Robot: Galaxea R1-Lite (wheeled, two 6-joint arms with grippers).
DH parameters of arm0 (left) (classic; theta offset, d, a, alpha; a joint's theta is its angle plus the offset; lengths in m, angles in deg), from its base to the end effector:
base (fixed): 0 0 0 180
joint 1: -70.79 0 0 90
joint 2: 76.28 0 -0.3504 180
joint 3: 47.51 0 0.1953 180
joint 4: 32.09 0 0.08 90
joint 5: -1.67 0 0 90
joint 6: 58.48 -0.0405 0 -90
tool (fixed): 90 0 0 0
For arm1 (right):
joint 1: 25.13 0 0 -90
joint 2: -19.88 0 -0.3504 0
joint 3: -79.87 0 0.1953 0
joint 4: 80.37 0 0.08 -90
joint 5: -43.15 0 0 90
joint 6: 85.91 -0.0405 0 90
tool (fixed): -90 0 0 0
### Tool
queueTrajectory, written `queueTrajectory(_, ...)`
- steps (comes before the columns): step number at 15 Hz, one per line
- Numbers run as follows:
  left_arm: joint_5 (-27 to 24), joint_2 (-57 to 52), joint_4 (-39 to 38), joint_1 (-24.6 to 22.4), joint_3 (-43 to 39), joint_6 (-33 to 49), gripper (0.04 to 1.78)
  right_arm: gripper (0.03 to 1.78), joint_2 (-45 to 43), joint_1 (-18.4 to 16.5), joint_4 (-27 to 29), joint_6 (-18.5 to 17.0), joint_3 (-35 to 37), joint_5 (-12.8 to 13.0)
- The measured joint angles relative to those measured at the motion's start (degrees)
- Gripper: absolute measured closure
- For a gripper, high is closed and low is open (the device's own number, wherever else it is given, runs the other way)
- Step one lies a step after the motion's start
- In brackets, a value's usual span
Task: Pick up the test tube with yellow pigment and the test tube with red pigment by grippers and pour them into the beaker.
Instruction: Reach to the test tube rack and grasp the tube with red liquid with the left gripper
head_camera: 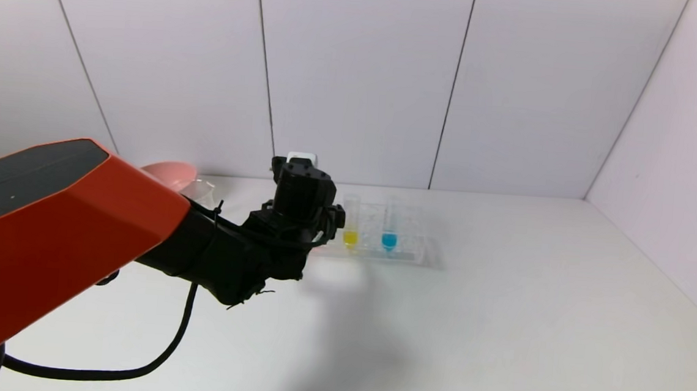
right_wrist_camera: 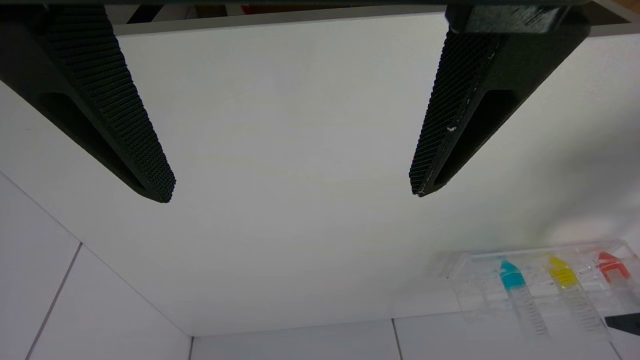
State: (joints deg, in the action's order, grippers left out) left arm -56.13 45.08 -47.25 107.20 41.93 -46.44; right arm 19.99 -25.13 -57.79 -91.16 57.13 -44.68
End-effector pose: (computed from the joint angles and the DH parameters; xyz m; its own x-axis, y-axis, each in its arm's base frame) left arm 0.3810 -0.2542 0.1630 0.9684 -0.0521 -0.2440 0.0412 0.9979 -0.0495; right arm -0.0497 -0.0015 0.0759 0.9993 -0.0379 0.0009 0.0376 0.9951 0.0915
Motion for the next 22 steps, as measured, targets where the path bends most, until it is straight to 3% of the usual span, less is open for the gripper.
queueTrajectory(10,0.0,2.9,-0.3,-1.6,2.8,-0.2,0.12,0.10,0.0,0.0,0.0,0.0,0.0,0.0)
queueTrajectory(13,0.0,2.9,-0.4,-1.6,2.9,0.1,0.42,0.10,0.0,0.0,0.0,0.0,0.0,0.0)
queueTrajectory(18,-0.3,2.8,-0.4,-1.4,2.7,0.3,1.29,0.10,0.0,0.0,0.0,0.0,0.0,0.0)
queueTrajectory(22,-0.1,2.3,-0.4,-1.1,2.8,0.1,1.37,0.10,0.0,0.0,0.0,0.0,0.0,0.0)
